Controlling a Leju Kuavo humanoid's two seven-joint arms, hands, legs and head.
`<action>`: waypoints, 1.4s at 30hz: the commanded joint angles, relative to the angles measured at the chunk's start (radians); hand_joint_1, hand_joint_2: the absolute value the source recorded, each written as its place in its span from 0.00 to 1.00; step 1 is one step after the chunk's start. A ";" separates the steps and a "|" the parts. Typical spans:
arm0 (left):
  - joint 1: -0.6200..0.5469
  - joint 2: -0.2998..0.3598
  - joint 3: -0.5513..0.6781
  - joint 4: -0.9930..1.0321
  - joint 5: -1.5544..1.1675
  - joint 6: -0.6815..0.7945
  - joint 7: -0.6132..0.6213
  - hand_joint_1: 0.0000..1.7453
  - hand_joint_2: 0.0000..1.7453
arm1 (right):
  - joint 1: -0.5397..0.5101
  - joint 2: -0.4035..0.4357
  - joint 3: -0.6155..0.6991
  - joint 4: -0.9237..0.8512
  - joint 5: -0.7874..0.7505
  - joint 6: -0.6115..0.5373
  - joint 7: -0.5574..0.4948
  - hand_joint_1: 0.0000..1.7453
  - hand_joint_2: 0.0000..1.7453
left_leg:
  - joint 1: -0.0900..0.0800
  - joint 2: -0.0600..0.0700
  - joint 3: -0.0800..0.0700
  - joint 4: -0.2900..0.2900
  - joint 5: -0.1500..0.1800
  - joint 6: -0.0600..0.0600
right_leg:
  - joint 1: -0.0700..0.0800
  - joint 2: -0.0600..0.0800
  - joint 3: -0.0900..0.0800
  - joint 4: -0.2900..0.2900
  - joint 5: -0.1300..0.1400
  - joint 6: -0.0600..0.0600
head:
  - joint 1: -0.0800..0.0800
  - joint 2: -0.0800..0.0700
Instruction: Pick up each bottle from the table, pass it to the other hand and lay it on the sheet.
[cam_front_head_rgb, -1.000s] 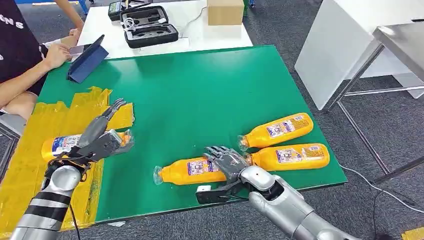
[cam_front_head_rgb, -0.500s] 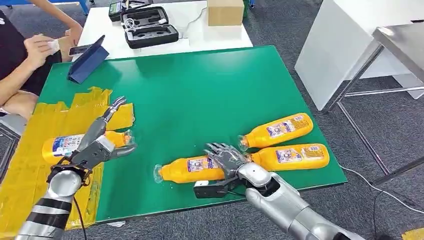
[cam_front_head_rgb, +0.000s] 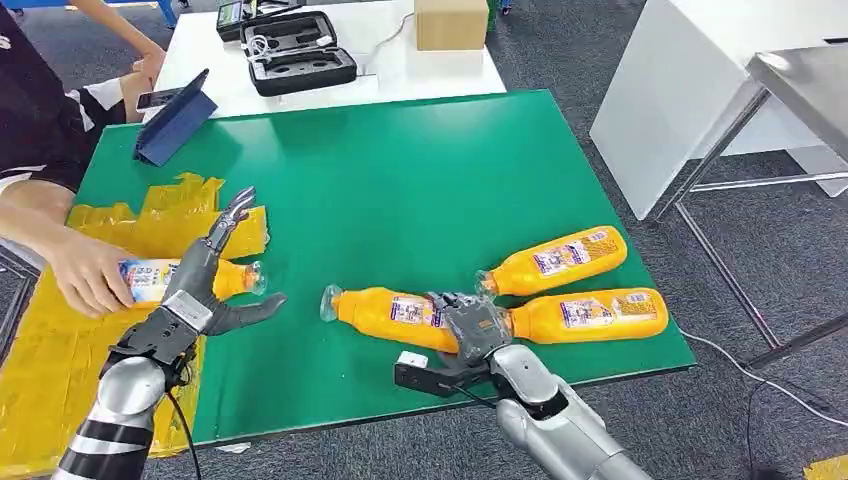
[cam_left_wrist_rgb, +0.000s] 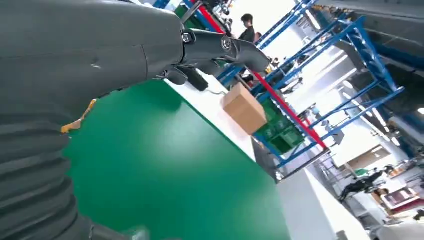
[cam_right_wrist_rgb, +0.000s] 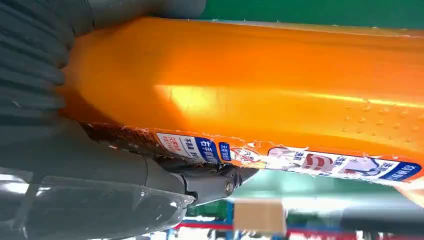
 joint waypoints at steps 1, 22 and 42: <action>-0.004 -0.033 -0.044 -0.024 0.081 -0.053 0.024 0.00 1.00 | 0.099 0.055 -0.248 -0.220 -0.120 -0.232 -0.169 1.00 1.00 | 0.000 -0.003 0.002 0.001 -0.001 -0.001 | 0.000 -0.001 0.002 0.001 -0.002 -0.001 | 0.000 0.000; -0.158 -0.073 -0.206 0.113 0.471 -0.186 0.170 0.00 1.00 | 0.127 0.143 -0.347 -0.435 -0.665 -0.282 -0.525 1.00 1.00 | 0.000 -0.003 0.006 0.001 -0.003 -0.001 | 0.000 0.000 0.005 0.001 -0.003 -0.002 | 0.000 0.000; -0.164 -0.062 -0.262 0.068 0.520 -0.200 0.150 0.00 1.00 | -0.012 0.170 -0.136 -0.052 -0.535 -0.183 -0.442 1.00 1.00 | 0.001 -0.001 0.007 0.001 -0.004 -0.001 | 0.000 0.002 0.007 0.001 -0.003 -0.002 | 0.000 0.000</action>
